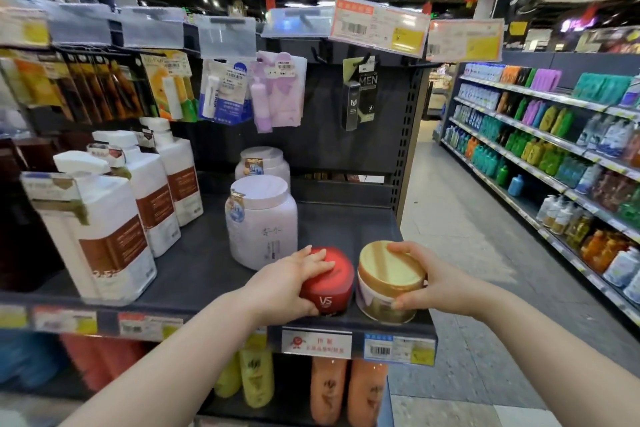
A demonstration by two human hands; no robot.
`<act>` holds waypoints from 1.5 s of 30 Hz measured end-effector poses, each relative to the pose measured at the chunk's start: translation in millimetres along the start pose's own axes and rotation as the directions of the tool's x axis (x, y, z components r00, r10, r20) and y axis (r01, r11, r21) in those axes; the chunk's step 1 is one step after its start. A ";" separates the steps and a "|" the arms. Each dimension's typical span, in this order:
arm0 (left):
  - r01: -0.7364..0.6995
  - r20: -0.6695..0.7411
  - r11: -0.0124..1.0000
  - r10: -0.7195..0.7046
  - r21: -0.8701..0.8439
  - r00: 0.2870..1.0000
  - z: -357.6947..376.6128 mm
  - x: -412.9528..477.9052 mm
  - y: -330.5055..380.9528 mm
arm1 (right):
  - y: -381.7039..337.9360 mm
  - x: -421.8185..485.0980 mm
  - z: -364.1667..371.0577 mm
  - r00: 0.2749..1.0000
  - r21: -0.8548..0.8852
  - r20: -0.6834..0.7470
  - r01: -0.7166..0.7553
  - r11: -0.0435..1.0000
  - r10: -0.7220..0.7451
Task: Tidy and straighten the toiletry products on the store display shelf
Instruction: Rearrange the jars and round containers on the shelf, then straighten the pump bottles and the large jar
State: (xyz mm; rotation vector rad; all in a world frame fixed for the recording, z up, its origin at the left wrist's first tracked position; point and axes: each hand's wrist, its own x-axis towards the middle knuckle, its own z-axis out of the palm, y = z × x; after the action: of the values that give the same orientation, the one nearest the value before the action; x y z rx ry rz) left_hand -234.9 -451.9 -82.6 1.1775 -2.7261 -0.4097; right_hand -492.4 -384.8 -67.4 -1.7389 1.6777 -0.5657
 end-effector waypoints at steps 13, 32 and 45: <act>0.148 -0.592 0.940 -0.310 -0.307 0.744 -21.5 -45.3 -48.5 | -119.3 78.0 25.8 0.966 -0.272 -0.127 0.185 0.944 -0.226; 0.312 -0.337 0.708 -0.615 -0.633 0.713 -40.3 -17.8 -112.7 | -152.6 171.4 79.0 0.984 0.087 0.049 0.165 0.983 -0.169; 0.348 -0.367 0.758 -0.595 -0.551 0.716 -30.4 -4.9 -112.3 | -146.8 187.6 73.8 0.963 -0.011 0.080 0.260 0.966 -0.258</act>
State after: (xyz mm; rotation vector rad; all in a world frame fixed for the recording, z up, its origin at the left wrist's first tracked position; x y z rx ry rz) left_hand -146.7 -527.8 -87.8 1.5708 -1.7010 -0.6221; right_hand -320.1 -562.9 -39.4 -1.9864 1.4168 -0.5892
